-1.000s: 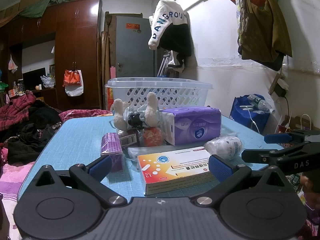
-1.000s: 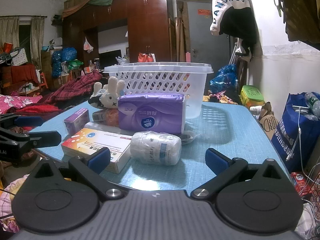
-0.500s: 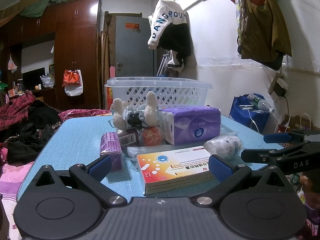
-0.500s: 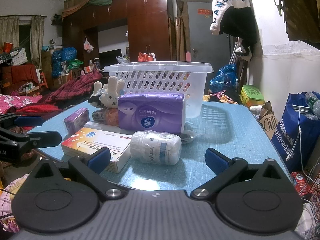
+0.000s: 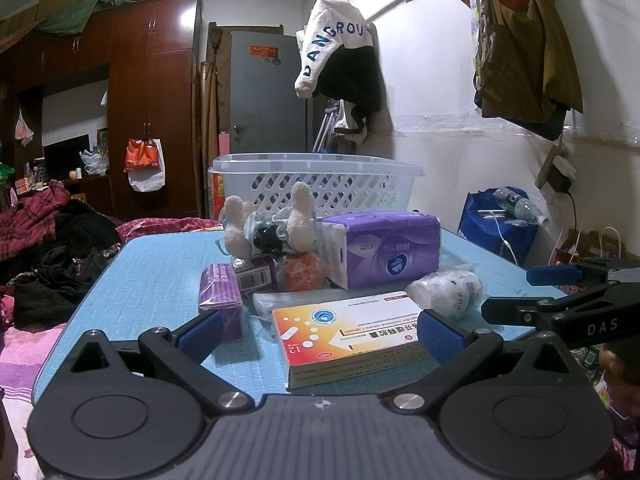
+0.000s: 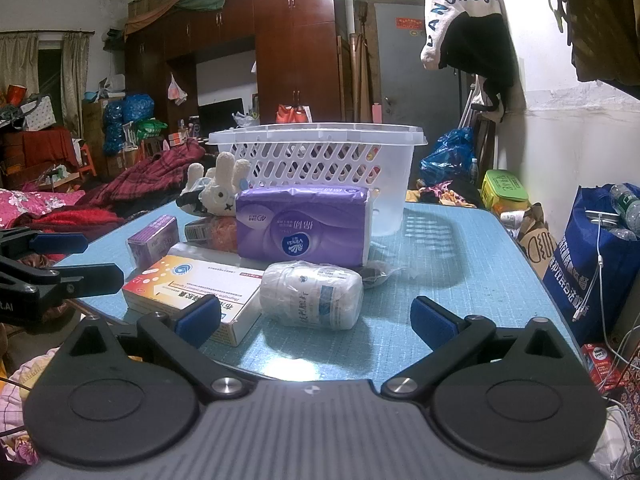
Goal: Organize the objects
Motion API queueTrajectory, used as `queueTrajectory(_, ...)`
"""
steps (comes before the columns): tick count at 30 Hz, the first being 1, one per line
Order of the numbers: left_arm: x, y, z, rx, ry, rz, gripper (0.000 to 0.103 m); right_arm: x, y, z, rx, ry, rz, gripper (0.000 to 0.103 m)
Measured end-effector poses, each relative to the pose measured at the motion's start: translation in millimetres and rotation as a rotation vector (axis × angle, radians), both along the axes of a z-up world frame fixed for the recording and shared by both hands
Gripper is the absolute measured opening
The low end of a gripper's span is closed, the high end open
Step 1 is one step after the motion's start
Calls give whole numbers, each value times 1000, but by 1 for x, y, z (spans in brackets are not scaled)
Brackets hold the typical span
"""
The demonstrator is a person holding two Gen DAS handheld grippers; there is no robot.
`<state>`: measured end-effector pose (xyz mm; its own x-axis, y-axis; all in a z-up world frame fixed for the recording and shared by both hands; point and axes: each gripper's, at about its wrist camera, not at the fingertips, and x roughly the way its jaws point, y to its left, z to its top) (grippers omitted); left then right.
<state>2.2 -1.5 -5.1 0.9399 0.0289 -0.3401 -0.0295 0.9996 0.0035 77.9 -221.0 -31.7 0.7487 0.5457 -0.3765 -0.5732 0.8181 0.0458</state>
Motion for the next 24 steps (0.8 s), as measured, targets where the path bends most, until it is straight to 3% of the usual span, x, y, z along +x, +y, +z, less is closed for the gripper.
queueTrajectory(19,0,-1,-1,-1,-2,-3,103,1,-1,-1,7,-3,4,103)
queueTrajectory(24,-12,-5,5,20,-124,2,103,2,-4,-1,19,-20,8,103)
